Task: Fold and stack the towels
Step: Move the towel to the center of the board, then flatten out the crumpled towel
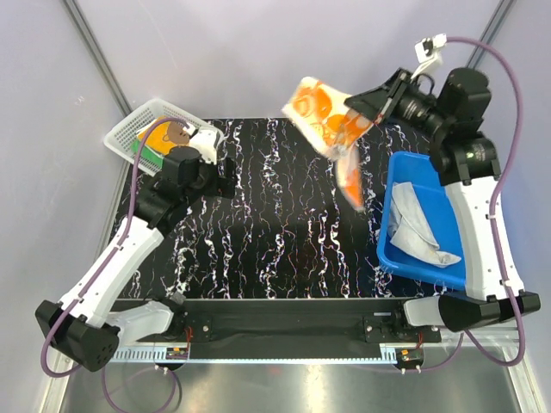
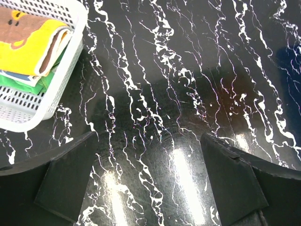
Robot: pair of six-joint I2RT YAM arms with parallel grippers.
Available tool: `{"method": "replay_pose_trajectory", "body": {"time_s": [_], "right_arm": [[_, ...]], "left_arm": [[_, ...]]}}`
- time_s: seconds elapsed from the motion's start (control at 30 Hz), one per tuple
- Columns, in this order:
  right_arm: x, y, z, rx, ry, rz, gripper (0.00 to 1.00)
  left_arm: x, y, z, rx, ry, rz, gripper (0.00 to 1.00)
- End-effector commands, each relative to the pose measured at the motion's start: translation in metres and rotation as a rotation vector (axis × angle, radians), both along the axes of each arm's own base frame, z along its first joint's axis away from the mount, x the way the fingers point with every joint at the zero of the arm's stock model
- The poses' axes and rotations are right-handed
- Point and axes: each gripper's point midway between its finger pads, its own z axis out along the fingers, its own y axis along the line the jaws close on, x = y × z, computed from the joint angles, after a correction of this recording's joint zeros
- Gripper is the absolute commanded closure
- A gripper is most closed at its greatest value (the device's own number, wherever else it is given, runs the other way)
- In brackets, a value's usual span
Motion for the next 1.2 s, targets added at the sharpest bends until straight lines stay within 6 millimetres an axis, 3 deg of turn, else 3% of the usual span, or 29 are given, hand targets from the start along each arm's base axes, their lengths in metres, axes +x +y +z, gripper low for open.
{"method": "replay_pose_trajectory", "body": {"time_s": [0.0,0.03,0.1,0.13,0.17,0.2,0.23,0.3,0.33,0.43,0.57,0.6,0.63,0.67,0.73,0.77,0.8,0.83,0.87,0.9,1.03,1.17], "right_arm": [[-0.014,0.026,-0.023,0.090,0.100,0.090,1.00],[-0.008,0.035,-0.067,0.086,0.176,0.109,1.00],[-0.022,0.054,-0.108,0.090,0.265,0.153,1.00],[-0.026,0.061,-0.164,0.061,0.374,0.161,0.98],[-0.038,0.078,-0.194,0.026,0.431,0.205,0.96],[-0.043,0.084,-0.223,-0.008,0.477,0.206,0.94],[-0.055,0.088,-0.268,-0.057,0.560,0.214,0.89],[-0.065,0.093,-0.322,-0.153,0.658,0.200,0.85],[-0.074,0.088,-0.351,-0.200,0.725,0.183,0.76],[-0.076,0.070,-0.374,-0.300,0.729,0.109,0.59],[-0.061,0.055,-0.363,-0.401,0.666,0.038,0.46],[-0.047,0.053,-0.353,-0.418,0.625,-0.002,0.45],[-0.036,0.051,-0.361,-0.465,0.608,-0.016,0.44],[-0.021,0.044,-0.364,-0.506,0.583,-0.075,0.45],[0.009,0.048,-0.373,-0.558,0.539,-0.097,0.48],[0.020,0.050,-0.378,-0.567,0.537,-0.099,0.50],[0.037,0.059,-0.367,-0.551,0.507,-0.082,0.53],[0.047,0.063,-0.390,-0.580,0.544,-0.060,0.55],[0.053,0.069,-0.394,-0.581,0.554,-0.037,0.57],[0.065,0.078,-0.402,-0.583,0.566,-0.018,0.60],[0.069,0.102,-0.418,-0.552,0.616,0.095,0.57],[0.053,0.097,-0.431,-0.545,0.656,0.091,0.52]], "left_arm": [[0.000,0.011,0.040,-0.058,-0.109,0.066,0.03],[-0.002,0.013,0.040,-0.065,-0.109,0.076,0.03],[-0.006,0.020,0.035,-0.054,-0.099,0.103,0.03],[-0.009,0.023,0.035,-0.058,-0.097,0.115,0.03],[-0.011,0.026,0.029,-0.051,-0.080,0.126,0.03],[-0.013,0.027,0.020,-0.045,-0.061,0.128,0.03],[-0.015,0.026,0.013,-0.047,-0.043,0.126,0.04],[-0.021,0.025,-0.007,-0.036,0.007,0.115,0.04],[-0.023,0.024,-0.014,-0.039,0.028,0.111,0.05],[-0.031,0.012,-0.042,-0.064,0.118,0.065,0.05],[-0.022,-0.014,-0.073,-0.105,0.223,-0.004,0.06],[-0.017,-0.017,-0.076,-0.110,0.245,0.008,0.06],[-0.009,-0.025,-0.067,-0.130,0.248,-0.012,0.06],[0.002,-0.033,-0.084,-0.111,0.303,-0.015,0.07],[0.019,-0.037,-0.093,-0.095,0.329,-0.005,0.08],[0.036,-0.040,-0.081,-0.096,0.305,0.007,0.08],[0.049,-0.042,-0.107,-0.061,0.367,0.026,0.10],[0.059,-0.043,-0.110,-0.051,0.376,0.030,0.11],[0.071,-0.049,-0.104,-0.062,0.371,0.016,0.14],[0.078,-0.054,-0.127,-0.045,0.424,0.010,0.18],[0.081,-0.069,-0.160,-0.065,0.516,-0.031,0.25],[0.056,-0.077,-0.201,-0.122,0.618,-0.052,0.29]]}}
